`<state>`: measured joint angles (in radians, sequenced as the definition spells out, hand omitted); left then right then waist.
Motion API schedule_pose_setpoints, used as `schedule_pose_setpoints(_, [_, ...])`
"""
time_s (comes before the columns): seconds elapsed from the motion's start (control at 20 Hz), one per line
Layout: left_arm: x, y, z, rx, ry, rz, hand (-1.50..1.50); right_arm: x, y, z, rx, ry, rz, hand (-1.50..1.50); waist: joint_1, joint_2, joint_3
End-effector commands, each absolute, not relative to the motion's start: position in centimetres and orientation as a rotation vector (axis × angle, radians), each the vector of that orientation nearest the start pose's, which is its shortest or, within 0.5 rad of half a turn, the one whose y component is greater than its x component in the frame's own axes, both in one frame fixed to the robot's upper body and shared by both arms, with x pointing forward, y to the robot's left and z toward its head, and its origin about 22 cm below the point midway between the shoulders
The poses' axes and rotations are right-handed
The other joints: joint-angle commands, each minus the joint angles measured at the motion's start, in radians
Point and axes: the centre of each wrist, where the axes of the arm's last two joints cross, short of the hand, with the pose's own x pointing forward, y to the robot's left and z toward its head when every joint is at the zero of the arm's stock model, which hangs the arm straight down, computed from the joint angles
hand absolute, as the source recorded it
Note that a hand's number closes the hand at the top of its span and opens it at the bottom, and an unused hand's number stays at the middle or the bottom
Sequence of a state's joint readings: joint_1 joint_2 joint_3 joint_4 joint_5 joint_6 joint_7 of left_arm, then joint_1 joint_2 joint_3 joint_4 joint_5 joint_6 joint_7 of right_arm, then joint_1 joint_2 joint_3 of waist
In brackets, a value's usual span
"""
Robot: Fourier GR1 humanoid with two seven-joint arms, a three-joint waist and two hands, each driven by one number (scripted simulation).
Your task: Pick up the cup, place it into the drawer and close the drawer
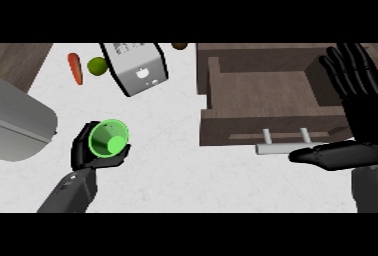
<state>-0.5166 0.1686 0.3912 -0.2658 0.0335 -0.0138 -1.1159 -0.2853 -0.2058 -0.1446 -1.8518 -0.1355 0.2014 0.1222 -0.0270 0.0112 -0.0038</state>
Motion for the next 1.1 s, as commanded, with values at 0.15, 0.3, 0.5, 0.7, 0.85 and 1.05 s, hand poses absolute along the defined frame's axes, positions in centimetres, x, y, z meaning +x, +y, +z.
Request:
schedule_pose_setpoints(0.15, [31.8, 26.5, -11.2, -0.077, -2.105, 0.229, 1.50, 27.1, -26.0, 13.1, 0.027, -1.985, 0.264, -1.50, 0.020, -0.009, 0.003])
schedule_pose_setpoints(0.3, [34.9, 25.1, -8.2, -0.136, -2.114, 0.128, 1.50, 26.8, -26.4, 14.0, 0.047, -1.972, 0.264, -1.50, 0.020, -0.012, 0.004])
schedule_pose_setpoints(0.5, [37.7, 21.9, -4.4, -0.201, -2.155, 0.063, 1.50, 27.2, -26.6, 14.1, 0.022, -1.967, 0.272, -1.50, 0.035, -0.016, 0.005])
schedule_pose_setpoints(0.7, [40.2, 17.7, 0.5, -0.292, -2.146, -0.044, 1.50, 26.9, -29.3, 14.2, 0.010, -1.977, 0.255, -1.50, 0.037, -0.021, 0.006])
schedule_pose_setpoints(0.85, [41.4, 14.8, 4.8, -0.317, -2.144, -0.076, 1.50, 28.3, -28.0, 14.4, -0.006, -1.979, 0.251, -1.50, 0.045, -0.022, 0.005])
schedule_pose_setpoints(1.05, [42.7, 12.0, 10.5, -0.279, -2.162, -0.110, 1.50, 28.3, -28.0, 14.6, -0.026, -1.975, 0.259, -1.50, 0.030, -0.017, 0.004])
